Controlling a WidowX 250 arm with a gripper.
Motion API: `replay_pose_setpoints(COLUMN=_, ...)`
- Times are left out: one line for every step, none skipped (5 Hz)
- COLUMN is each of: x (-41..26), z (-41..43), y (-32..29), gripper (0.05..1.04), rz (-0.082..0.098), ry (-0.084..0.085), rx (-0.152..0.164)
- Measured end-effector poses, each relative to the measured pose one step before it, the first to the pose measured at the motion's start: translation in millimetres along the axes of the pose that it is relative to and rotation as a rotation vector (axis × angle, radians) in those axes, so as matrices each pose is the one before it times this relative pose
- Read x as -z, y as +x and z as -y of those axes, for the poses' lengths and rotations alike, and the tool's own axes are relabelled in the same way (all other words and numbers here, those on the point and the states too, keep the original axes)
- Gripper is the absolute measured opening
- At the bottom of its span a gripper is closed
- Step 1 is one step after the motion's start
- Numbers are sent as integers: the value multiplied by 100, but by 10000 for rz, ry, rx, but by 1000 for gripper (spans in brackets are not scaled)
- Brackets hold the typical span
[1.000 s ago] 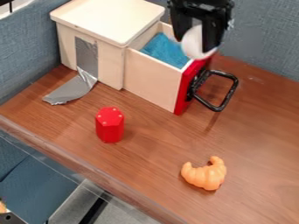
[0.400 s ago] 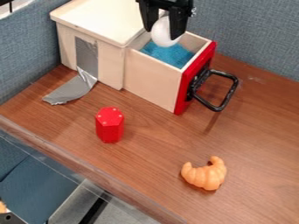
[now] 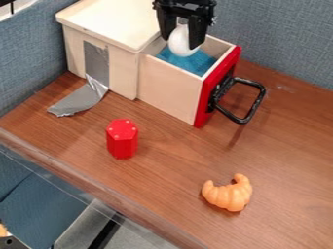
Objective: Put the egg inside the drawer
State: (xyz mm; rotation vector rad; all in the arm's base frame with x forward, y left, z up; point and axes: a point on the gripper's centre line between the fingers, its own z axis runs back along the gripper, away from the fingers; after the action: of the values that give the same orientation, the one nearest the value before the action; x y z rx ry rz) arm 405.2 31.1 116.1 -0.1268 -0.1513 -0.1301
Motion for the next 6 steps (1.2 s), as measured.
replay_pose_setpoints(x=-125, z=331, y=224, gripper=791, rz=44, ry=14, rx=45)
replay_pose_setpoints(x=295, z=702, y=159, gripper=857, rz=27, ry=17, rx=148)
replay_pose_setpoints(x=256, z=306, y=-250, gripper=1010, rz=-158, ry=92, rx=81)
replay_pose_setpoints(x=169, z=333, y=-117, gripper=1006, rz=-118, ry=73, rx=125)
replay_pose_setpoints(x=-469, z=87, y=-184, gripper=1000, rz=4, ry=128, rx=-6)
replay_pose_setpoints(x=-1043, z=648, y=-253, gripper=1001, rz=-99, ry=210, rx=218)
